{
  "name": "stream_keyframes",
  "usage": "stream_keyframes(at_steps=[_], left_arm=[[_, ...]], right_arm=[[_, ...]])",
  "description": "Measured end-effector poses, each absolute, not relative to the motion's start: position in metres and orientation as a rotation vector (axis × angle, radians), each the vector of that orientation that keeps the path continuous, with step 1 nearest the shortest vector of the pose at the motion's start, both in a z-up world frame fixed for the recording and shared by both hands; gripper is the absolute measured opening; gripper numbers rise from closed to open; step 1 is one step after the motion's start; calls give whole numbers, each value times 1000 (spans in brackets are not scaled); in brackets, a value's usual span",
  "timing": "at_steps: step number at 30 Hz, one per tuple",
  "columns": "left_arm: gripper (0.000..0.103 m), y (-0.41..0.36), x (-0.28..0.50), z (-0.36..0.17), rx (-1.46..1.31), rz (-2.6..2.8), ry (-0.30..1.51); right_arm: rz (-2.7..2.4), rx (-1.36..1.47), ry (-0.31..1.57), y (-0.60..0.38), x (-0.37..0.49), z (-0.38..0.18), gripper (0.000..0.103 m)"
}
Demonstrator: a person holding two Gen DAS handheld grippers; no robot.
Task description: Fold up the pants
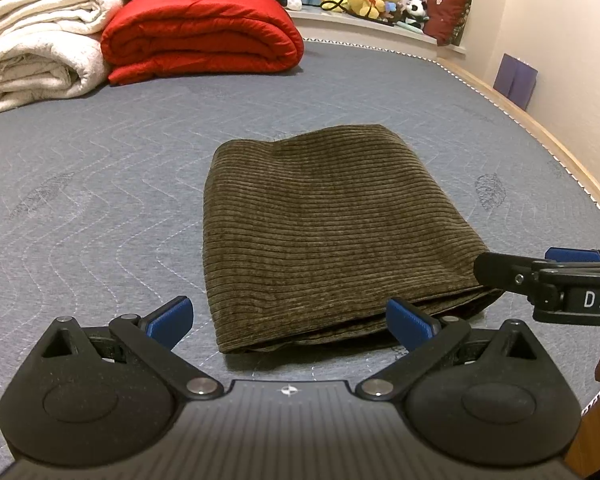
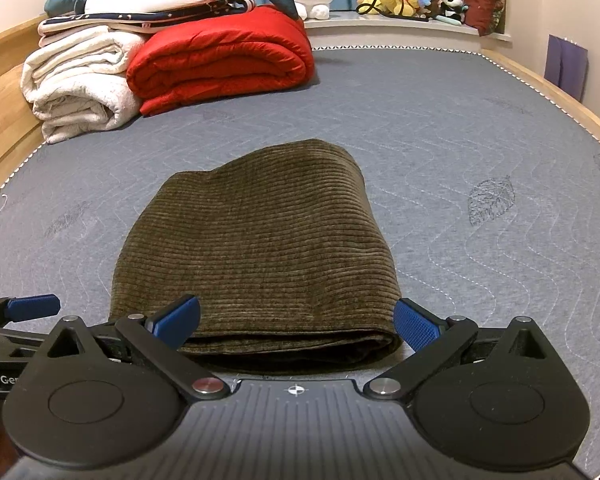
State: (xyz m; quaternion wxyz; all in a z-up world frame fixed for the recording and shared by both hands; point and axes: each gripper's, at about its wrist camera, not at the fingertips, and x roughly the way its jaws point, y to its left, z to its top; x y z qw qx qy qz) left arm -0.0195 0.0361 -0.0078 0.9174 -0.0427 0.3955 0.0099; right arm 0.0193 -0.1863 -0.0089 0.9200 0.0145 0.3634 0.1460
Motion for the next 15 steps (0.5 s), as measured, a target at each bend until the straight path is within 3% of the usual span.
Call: stream_keyframes(at_steps=[15], left_arm=[[103, 36, -21, -6, -81, 8, 804]], right_arm=[[303, 23, 748, -185, 20, -9, 102]])
